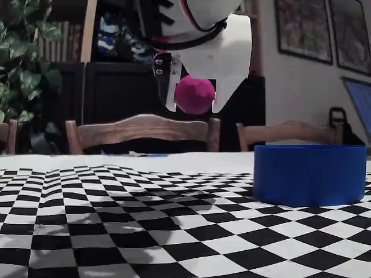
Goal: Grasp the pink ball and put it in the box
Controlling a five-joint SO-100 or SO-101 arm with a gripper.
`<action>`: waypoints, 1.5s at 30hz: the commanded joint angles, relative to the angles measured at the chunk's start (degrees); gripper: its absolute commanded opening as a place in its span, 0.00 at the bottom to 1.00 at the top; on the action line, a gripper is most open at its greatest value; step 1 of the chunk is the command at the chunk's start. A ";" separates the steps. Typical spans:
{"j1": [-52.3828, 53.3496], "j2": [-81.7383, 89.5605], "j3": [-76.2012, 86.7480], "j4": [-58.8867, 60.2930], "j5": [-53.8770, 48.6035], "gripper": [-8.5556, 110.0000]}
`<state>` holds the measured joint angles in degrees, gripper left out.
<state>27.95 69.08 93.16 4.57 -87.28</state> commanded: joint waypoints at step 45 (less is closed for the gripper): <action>17.75 10.55 8.53 -4.75 -0.35 0.07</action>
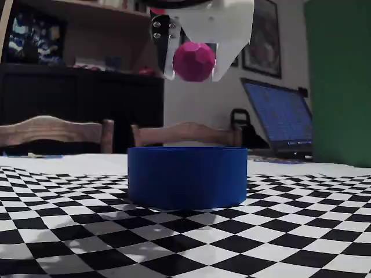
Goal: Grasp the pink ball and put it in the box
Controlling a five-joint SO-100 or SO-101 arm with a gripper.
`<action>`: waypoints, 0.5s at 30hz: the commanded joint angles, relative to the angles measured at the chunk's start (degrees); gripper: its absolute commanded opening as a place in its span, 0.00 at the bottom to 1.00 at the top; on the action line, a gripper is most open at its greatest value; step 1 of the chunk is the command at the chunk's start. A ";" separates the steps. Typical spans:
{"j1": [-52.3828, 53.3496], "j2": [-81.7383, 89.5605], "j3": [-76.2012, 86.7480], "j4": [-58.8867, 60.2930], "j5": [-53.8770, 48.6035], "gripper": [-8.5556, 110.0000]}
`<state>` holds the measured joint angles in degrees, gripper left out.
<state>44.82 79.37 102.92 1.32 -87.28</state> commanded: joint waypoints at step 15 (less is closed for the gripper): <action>0.18 -6.42 -4.75 -1.49 -0.35 0.07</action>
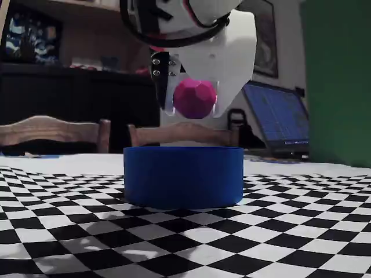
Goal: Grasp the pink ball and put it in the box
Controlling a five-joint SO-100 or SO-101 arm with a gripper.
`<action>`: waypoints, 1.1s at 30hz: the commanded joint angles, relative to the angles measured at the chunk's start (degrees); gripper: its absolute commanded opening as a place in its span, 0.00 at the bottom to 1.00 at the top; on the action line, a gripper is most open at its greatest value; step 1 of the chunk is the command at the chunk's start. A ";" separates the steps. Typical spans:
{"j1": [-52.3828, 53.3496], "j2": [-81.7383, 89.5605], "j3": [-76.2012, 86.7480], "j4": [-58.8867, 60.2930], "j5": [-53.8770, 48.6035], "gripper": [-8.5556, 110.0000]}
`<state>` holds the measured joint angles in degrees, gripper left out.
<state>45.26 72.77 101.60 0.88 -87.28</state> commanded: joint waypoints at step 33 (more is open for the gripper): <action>-2.02 -6.15 -7.65 -0.62 -0.44 0.07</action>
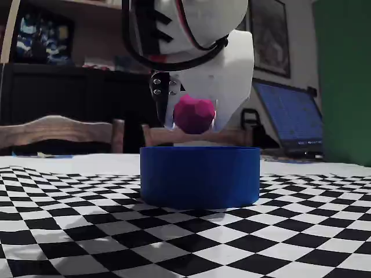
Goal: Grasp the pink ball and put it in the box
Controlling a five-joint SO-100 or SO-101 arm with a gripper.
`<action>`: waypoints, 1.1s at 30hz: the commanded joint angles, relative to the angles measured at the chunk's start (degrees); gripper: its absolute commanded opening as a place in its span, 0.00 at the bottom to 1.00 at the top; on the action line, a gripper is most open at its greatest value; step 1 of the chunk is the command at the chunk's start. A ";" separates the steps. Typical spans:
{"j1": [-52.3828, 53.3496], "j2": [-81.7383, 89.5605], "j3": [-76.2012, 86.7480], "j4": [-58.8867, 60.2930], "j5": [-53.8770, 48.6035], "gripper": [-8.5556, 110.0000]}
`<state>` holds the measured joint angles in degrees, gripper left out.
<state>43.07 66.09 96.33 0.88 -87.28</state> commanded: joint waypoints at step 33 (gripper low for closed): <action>0.18 -0.70 -2.37 -0.53 -0.44 0.07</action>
<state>43.07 65.04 96.24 0.88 -87.28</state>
